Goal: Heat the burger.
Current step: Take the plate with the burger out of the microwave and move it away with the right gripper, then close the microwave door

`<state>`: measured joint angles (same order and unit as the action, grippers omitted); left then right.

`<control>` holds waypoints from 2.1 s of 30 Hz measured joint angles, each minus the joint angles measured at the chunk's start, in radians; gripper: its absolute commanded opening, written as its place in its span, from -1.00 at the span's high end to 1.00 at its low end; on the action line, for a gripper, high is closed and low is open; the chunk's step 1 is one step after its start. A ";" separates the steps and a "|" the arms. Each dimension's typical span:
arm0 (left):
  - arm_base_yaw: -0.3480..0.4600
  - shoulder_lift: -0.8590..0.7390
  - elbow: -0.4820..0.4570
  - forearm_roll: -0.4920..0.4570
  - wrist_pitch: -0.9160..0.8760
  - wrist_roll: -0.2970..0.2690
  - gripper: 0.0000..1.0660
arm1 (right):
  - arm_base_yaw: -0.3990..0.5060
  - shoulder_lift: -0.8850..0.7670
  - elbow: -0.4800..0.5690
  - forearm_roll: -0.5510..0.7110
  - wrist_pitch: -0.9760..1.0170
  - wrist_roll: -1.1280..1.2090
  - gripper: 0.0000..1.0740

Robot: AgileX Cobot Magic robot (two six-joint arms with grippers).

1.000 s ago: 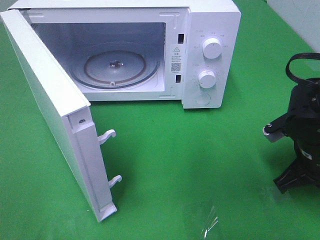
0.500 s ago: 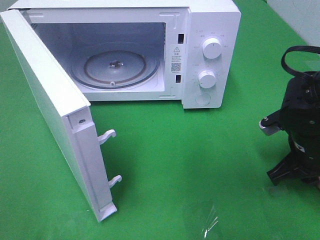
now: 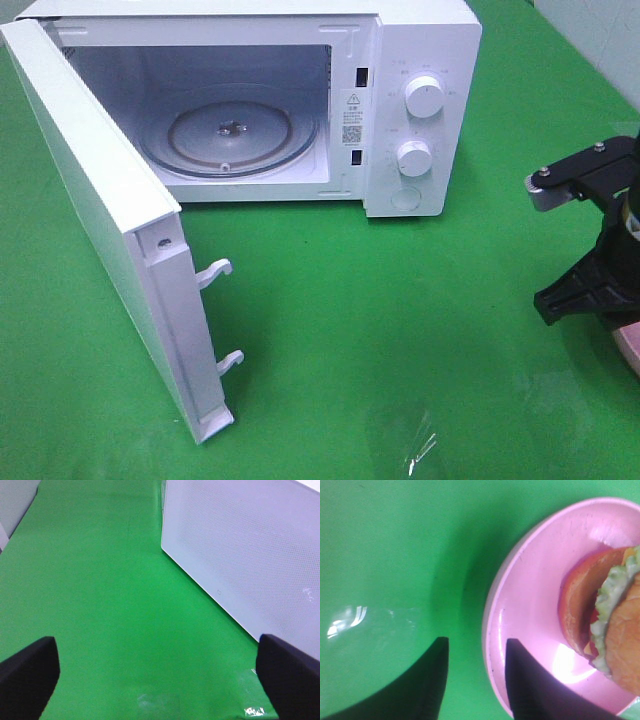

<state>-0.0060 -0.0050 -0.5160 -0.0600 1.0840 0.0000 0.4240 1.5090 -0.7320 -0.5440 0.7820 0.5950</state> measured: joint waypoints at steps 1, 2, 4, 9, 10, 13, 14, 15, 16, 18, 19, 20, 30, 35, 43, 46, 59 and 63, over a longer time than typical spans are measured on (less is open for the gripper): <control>0.000 0.000 0.000 0.000 0.000 0.000 -0.88 | 0.000 0.000 0.000 0.000 0.000 0.000 0.22; 0.000 0.000 0.000 0.000 0.000 0.000 -0.88 | 0.000 -0.059 0.000 0.035 -0.001 -0.061 0.11; 0.000 0.000 0.000 0.000 0.000 0.000 -0.88 | 0.000 -0.115 0.000 0.072 -0.001 -0.112 -0.04; 0.000 0.000 0.000 0.000 0.000 0.000 -0.88 | 0.000 -0.255 0.000 0.172 0.011 -0.243 -0.53; 0.000 0.000 0.000 0.000 0.000 0.000 -0.88 | 0.000 -0.255 0.000 0.172 0.011 -0.243 -0.53; 0.000 0.000 0.000 0.000 0.000 0.000 -0.88 | 0.000 -0.326 0.000 0.213 0.057 -0.277 -0.61; 0.000 0.000 0.000 0.000 0.000 0.000 -0.88 | 0.000 -0.344 0.000 0.220 0.073 -0.281 -0.59; 0.000 0.000 0.000 0.000 0.000 0.000 -0.88 | 0.000 -0.344 0.000 0.220 0.073 -0.281 -0.59; 0.000 0.000 0.000 0.000 0.000 0.000 -0.88 | 0.000 -0.375 0.001 0.226 0.106 -0.289 -0.57; 0.000 0.000 0.000 0.000 0.000 0.000 -0.88 | 0.000 -0.416 0.009 0.236 0.134 -0.302 -0.54; 0.000 0.000 0.000 0.000 0.000 0.000 -0.88 | 0.000 -0.416 0.009 0.236 0.134 -0.302 -0.54; 0.000 0.000 0.000 0.000 0.000 0.000 -0.88 | 0.000 -0.432 0.012 0.246 0.143 -0.308 -0.53; 0.000 0.000 0.000 0.000 0.000 0.000 -0.88 | 0.000 -0.671 0.059 0.379 0.190 -0.403 -0.45; 0.000 0.000 0.000 0.000 0.000 0.000 -0.88 | 0.000 -0.806 0.073 0.386 0.218 -0.404 -0.43; 0.000 0.000 0.000 0.000 0.000 0.000 -0.88 | -0.012 -1.082 0.075 0.390 0.220 -0.404 -0.42; 0.000 0.000 0.000 0.000 0.000 0.000 -0.88 | -0.025 -1.103 0.075 0.390 0.220 -0.404 -0.42; 0.000 0.000 0.000 0.000 0.000 0.000 -0.88 | -0.232 -1.375 0.156 0.409 0.180 -0.466 -0.42; 0.000 0.000 0.000 0.000 0.000 0.000 -0.88 | -0.275 -1.461 0.216 0.443 0.159 -0.487 -0.42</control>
<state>-0.0060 -0.0050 -0.5160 -0.0600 1.0840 0.0000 0.1490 0.0480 -0.5160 -0.1010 0.9410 0.1080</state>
